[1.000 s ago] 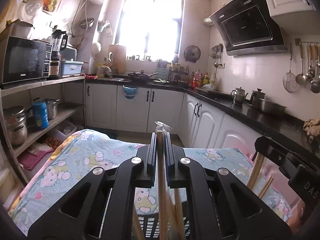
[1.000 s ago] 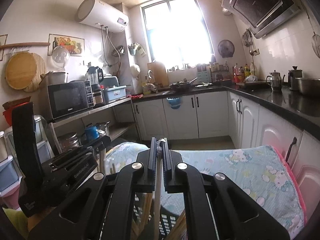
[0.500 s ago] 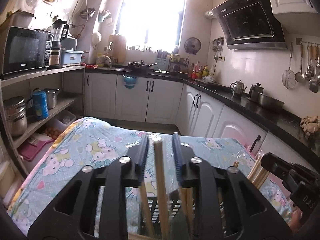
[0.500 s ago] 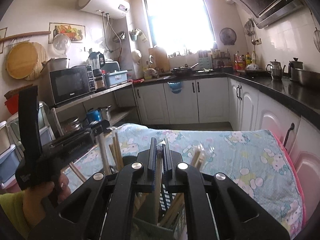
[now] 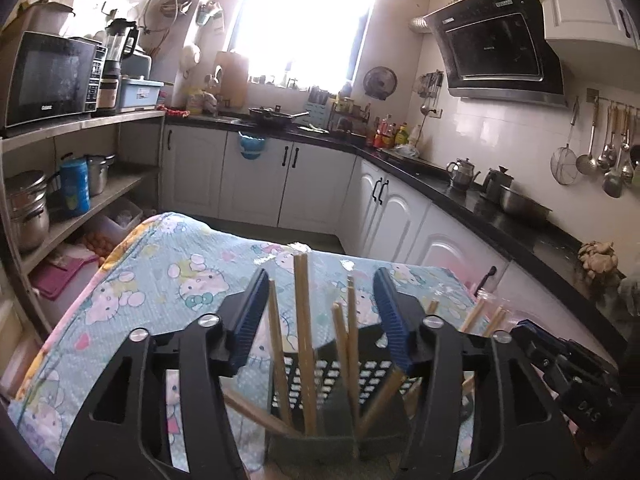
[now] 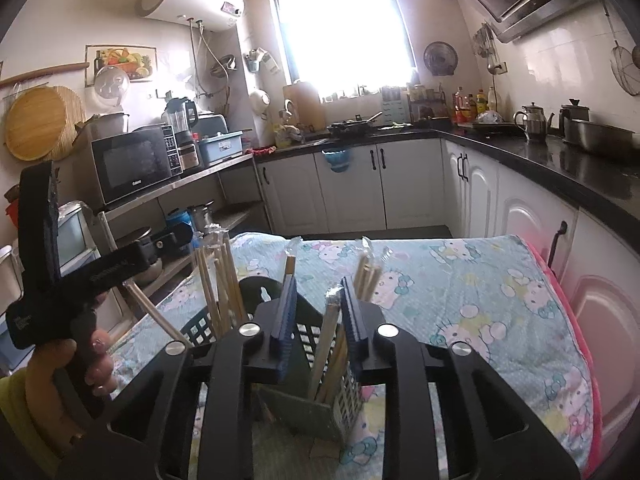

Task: Organize utensils
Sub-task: 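Withdraw both open grippers back from the green caddy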

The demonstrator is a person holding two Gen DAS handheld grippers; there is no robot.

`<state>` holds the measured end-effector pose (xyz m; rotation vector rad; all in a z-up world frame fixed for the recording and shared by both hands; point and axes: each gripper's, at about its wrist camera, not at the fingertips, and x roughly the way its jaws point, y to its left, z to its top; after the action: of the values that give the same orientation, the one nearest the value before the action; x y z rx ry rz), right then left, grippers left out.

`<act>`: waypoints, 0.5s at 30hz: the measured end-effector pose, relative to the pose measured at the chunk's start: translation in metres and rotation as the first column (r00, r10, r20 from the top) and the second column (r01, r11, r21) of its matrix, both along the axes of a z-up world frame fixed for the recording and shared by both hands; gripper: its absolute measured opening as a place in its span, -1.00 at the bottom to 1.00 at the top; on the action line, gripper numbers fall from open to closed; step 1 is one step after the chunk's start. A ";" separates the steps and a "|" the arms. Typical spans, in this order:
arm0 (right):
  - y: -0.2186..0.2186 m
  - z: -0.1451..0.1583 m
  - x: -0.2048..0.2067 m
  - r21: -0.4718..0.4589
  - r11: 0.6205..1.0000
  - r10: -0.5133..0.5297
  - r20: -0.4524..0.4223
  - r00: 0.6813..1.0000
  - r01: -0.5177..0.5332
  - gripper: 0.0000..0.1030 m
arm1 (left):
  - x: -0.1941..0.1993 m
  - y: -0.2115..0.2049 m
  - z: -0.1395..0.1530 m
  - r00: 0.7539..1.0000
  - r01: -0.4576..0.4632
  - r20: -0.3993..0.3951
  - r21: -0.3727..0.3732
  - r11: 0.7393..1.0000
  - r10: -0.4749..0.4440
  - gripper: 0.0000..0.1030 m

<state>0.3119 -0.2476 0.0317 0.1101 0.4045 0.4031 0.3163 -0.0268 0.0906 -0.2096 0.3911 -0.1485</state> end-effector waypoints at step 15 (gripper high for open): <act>-0.017 0.008 -0.054 -0.017 1.000 -0.017 -0.007 1.000 0.017 -0.06 | -0.059 0.003 0.005 0.997 0.042 -0.063 -0.027 0.999 -0.043 0.52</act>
<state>0.2581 -0.2645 0.0393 0.0981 0.4134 0.3826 0.2572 -0.0242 0.0951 -0.2321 0.4578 -0.1890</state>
